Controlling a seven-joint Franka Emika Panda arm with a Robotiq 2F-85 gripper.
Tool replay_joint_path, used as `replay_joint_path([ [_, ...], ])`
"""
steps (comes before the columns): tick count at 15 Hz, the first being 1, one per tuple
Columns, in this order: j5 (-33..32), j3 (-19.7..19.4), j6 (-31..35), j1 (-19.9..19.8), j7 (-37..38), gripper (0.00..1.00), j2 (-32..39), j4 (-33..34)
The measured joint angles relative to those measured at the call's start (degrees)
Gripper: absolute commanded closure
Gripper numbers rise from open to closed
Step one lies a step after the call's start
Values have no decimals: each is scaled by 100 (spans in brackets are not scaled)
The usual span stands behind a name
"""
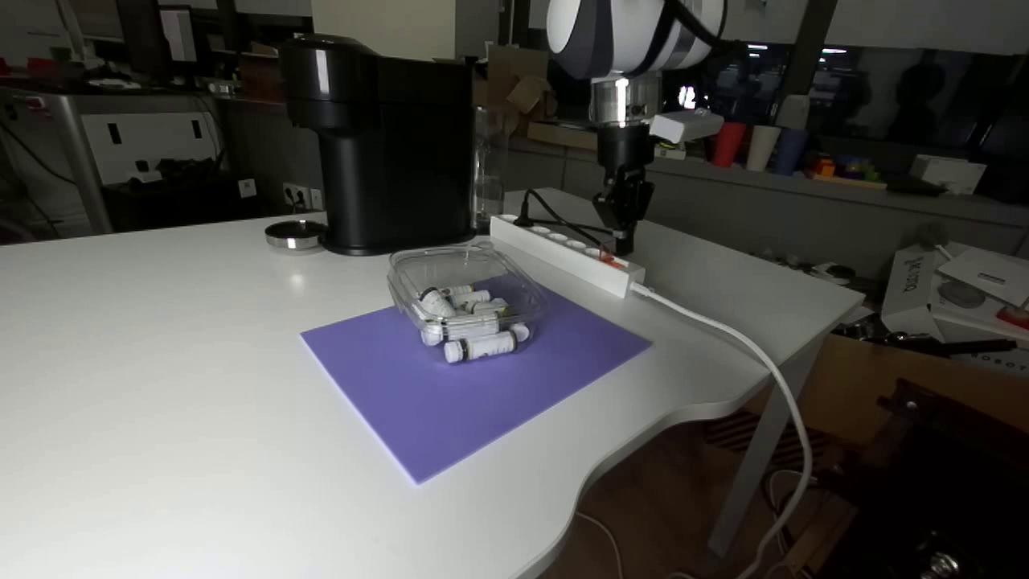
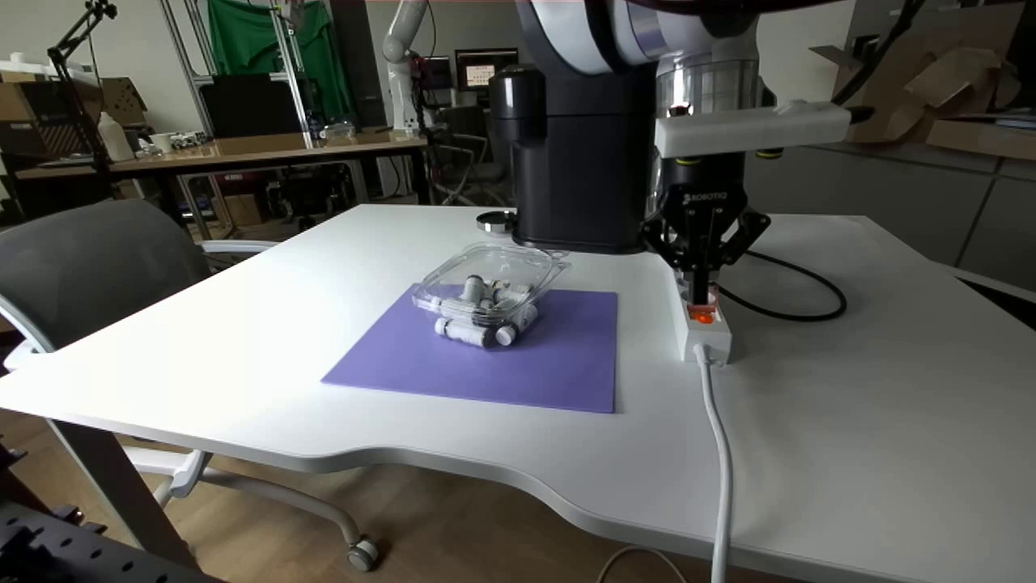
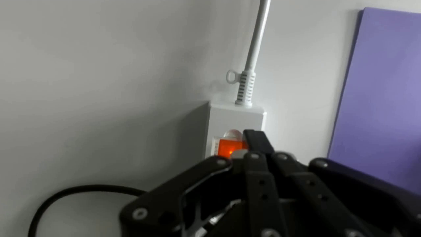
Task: Turn off the switch of the extension cord
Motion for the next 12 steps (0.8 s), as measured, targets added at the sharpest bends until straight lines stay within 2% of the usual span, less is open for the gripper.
replay_joint_path([
  [12, -5, -3, 92, -47, 7, 100, 442, 456],
])
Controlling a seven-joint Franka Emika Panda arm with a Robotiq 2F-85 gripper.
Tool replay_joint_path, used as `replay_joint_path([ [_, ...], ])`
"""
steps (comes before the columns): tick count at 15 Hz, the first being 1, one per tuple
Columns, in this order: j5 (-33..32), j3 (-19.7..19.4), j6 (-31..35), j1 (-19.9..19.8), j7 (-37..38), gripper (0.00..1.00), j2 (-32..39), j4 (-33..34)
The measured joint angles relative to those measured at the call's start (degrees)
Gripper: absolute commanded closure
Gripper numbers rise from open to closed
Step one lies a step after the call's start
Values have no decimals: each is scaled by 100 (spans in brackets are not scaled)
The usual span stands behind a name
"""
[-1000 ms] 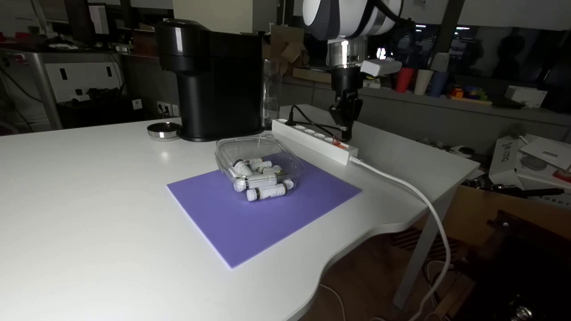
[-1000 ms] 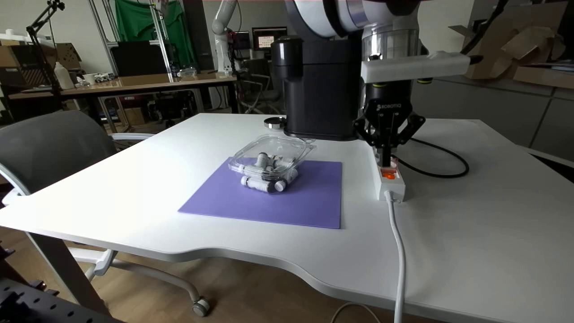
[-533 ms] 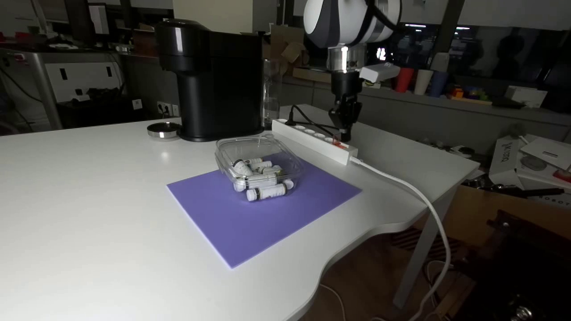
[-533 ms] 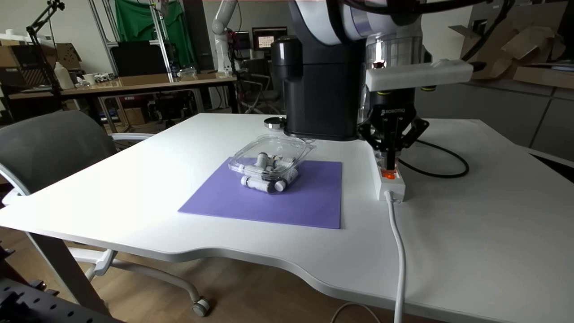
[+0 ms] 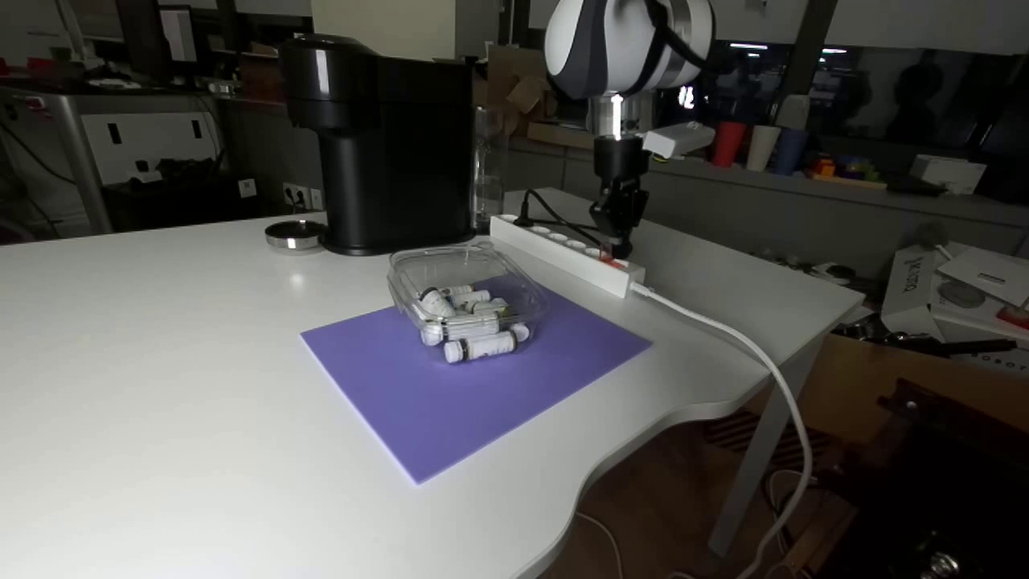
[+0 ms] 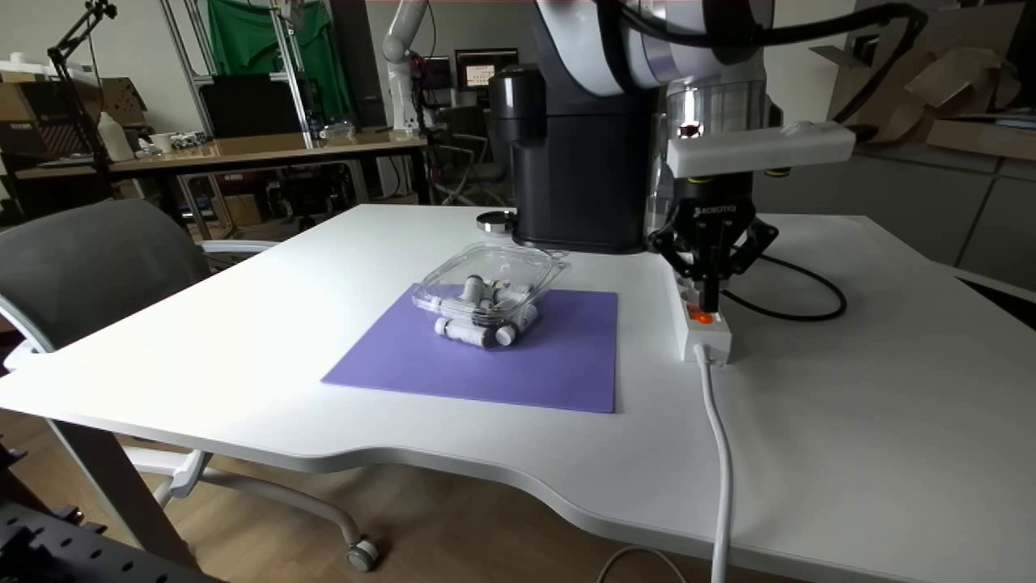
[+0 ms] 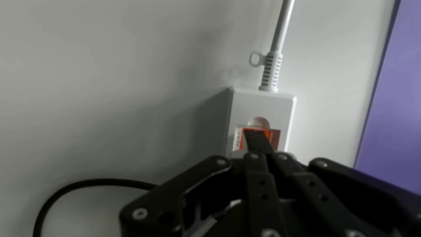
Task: Turn off the switch of the extension cord
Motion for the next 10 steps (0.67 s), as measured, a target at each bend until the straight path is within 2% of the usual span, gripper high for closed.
replay_joint_path([
  [10, -14, 18, -36, 17, 1, 100, 209, 218],
])
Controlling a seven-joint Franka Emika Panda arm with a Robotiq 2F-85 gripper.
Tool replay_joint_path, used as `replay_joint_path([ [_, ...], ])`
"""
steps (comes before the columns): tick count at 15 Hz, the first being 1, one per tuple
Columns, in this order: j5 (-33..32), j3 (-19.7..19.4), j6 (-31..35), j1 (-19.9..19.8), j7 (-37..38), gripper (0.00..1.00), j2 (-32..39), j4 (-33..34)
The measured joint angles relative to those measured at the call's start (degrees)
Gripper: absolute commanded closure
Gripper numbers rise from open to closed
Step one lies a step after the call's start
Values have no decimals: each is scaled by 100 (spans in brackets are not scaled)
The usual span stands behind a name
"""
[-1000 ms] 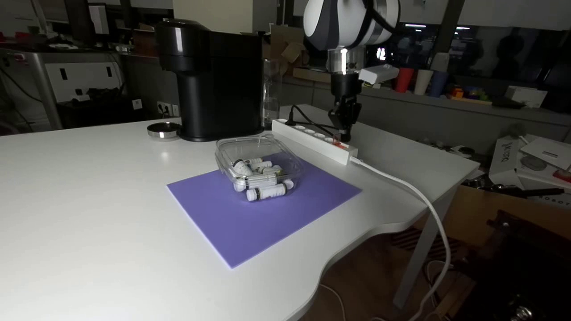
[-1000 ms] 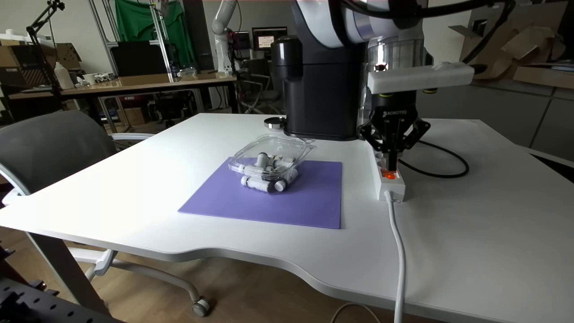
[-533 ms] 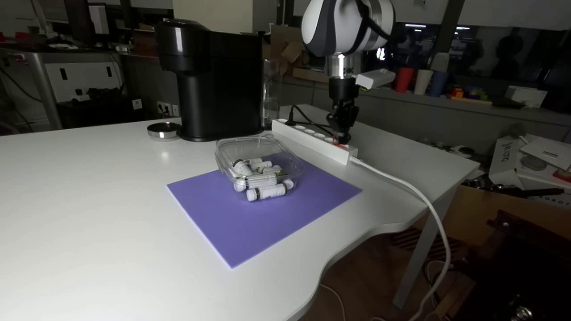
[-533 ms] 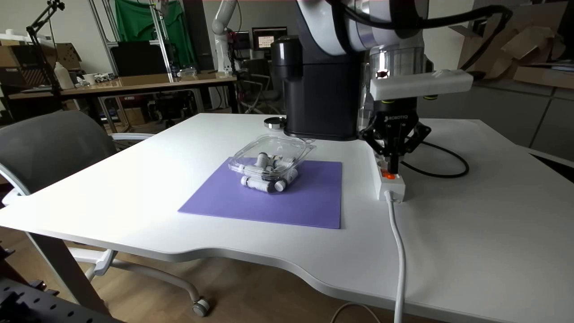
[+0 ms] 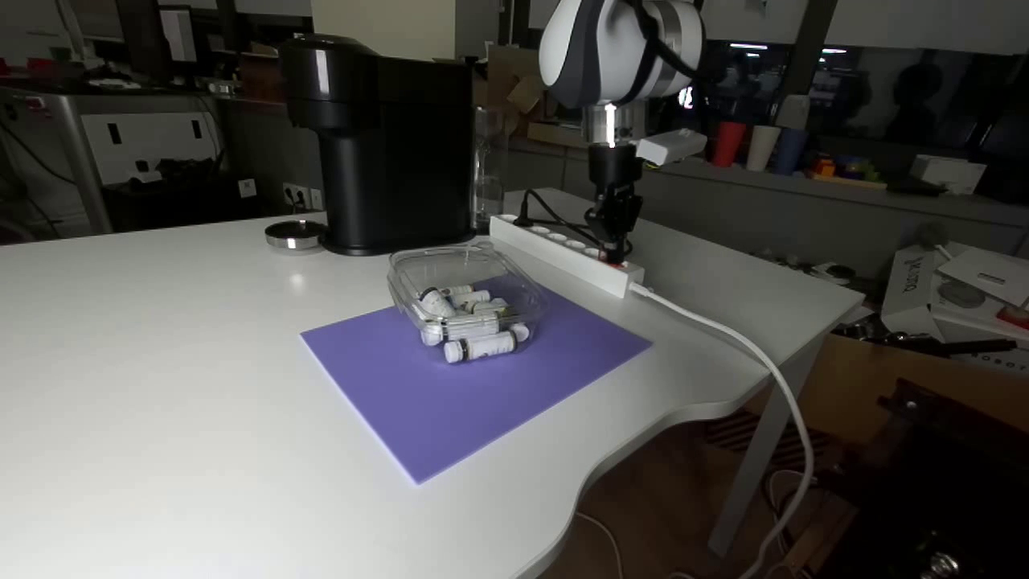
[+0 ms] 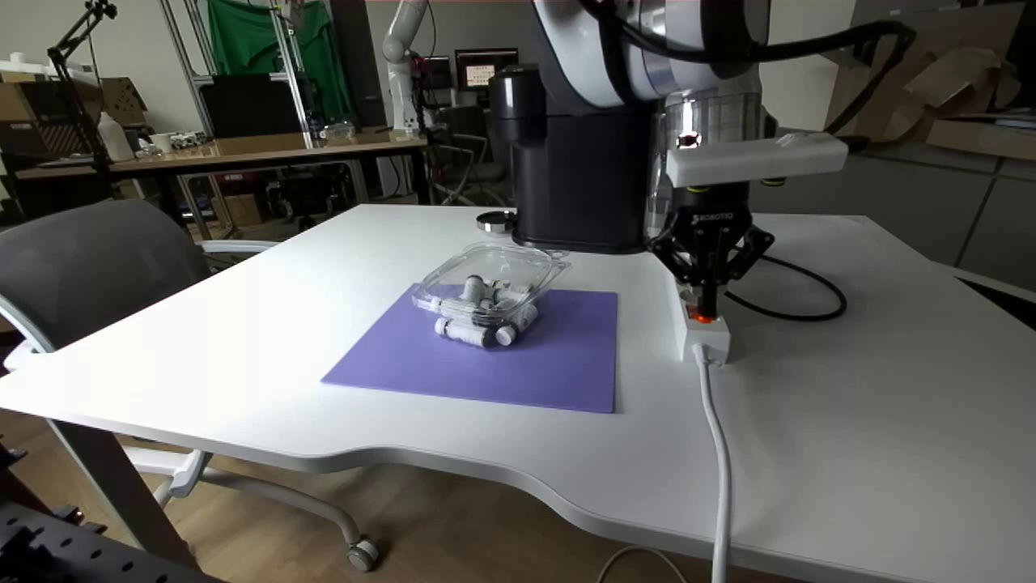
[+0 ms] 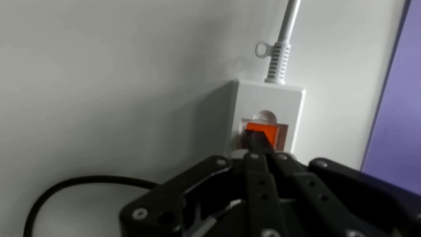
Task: Turn off the switch of the extension cord
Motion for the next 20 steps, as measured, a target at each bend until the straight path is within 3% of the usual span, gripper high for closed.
replay_joint_path([
  [6, -113, -49, -12, 83, 174, 100, 7, 1],
  [13, -686, -546, 4, 754, 1520, 100, 83, -30],
  [20, -691, -571, 111, 779, 1788, 100, 59, -109],
])
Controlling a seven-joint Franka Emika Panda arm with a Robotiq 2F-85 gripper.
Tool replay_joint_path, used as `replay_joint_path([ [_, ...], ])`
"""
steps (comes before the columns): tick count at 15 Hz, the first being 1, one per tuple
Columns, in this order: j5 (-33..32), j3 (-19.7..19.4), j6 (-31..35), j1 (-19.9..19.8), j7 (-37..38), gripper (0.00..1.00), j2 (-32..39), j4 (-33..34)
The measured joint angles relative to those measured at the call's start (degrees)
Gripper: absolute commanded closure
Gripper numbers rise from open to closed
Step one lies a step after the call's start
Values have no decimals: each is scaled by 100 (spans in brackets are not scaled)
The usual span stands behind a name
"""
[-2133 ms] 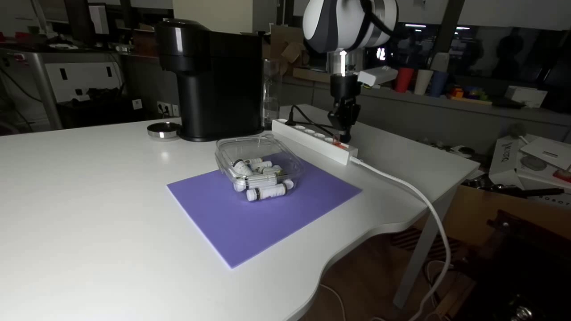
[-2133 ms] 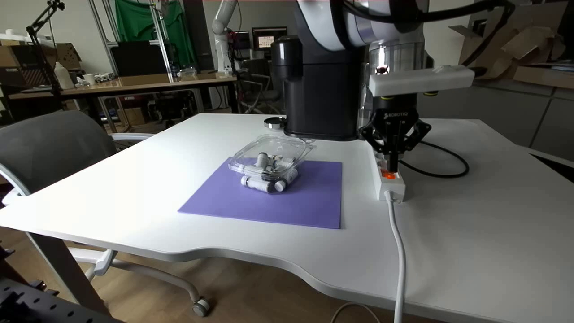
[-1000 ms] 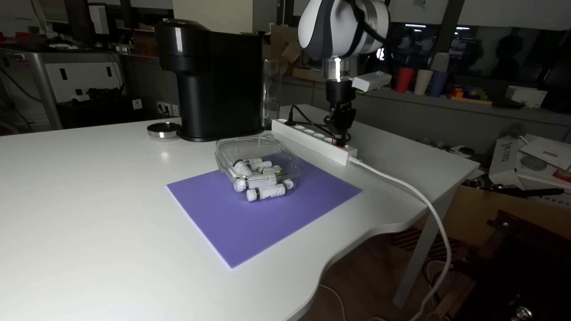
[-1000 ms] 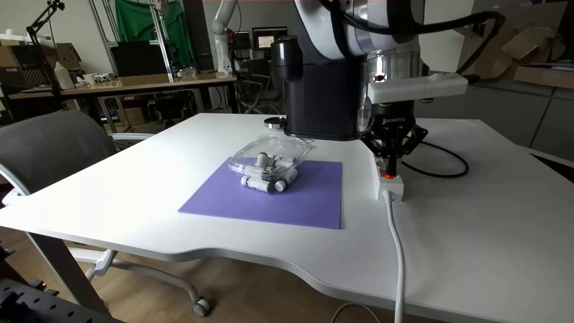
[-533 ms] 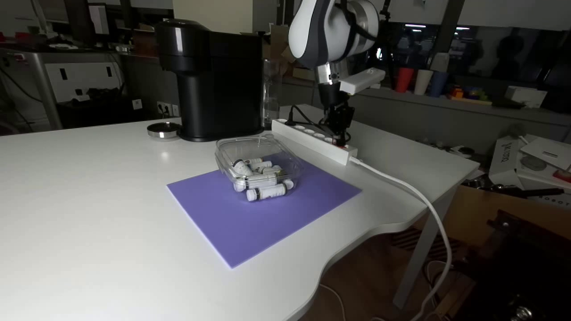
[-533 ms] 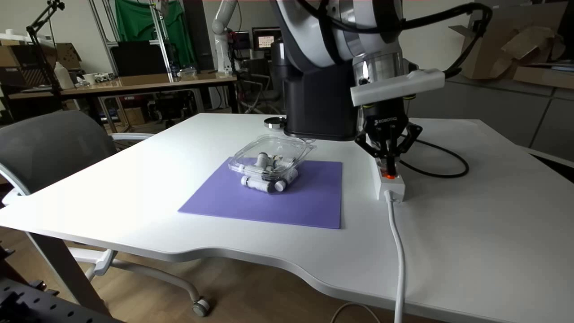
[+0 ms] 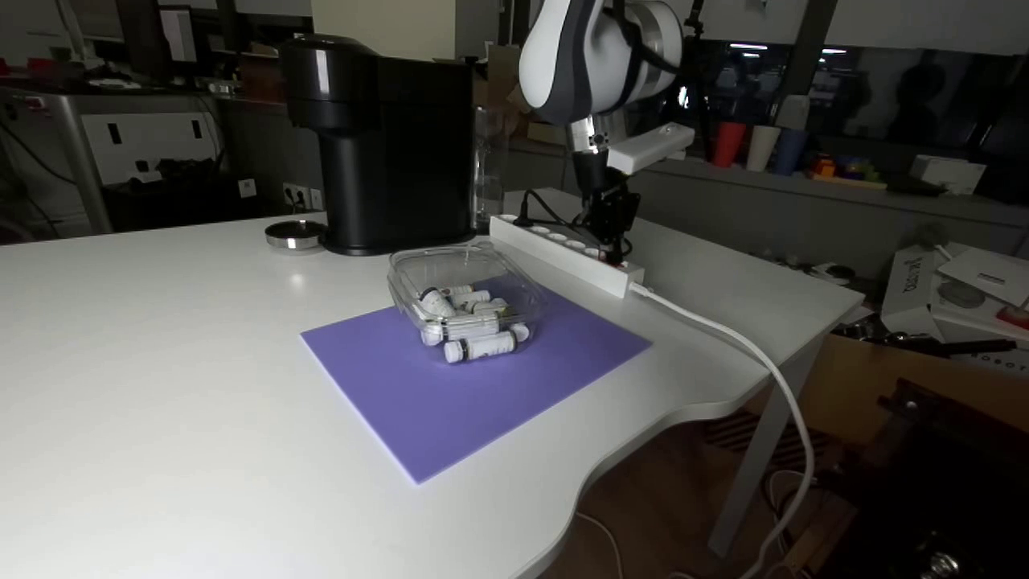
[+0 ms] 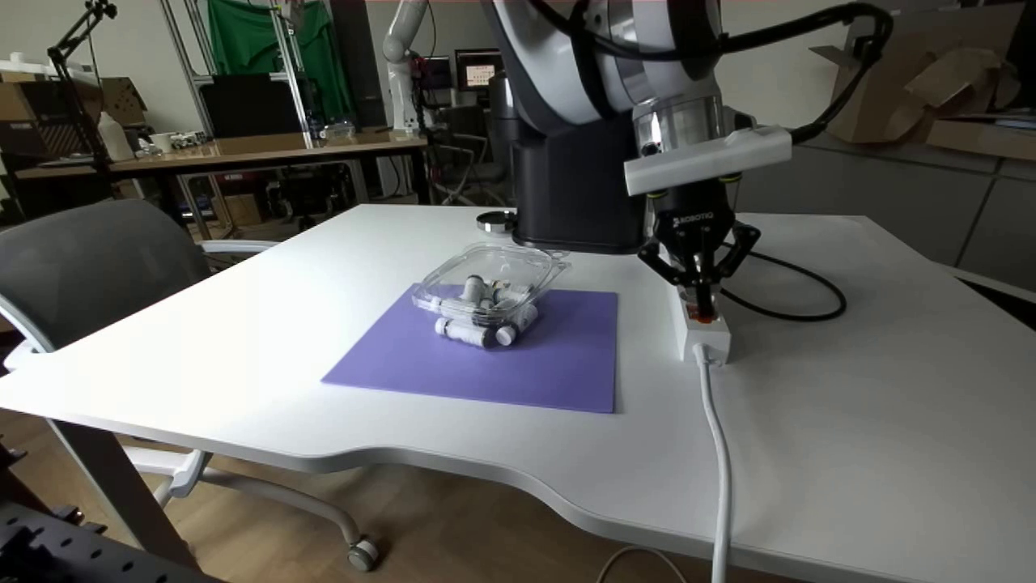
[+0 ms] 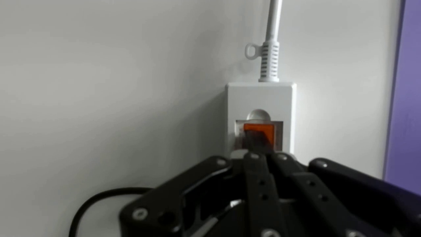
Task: Turn off the switch of the extension cord
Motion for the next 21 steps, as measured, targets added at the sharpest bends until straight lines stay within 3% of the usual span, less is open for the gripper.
replay_joint_path([
  [10, -810, -498, 303, 677, 913, 100, 30, -260],
  [21, -812, -499, 610, 777, 1112, 100, -160, -620],
])
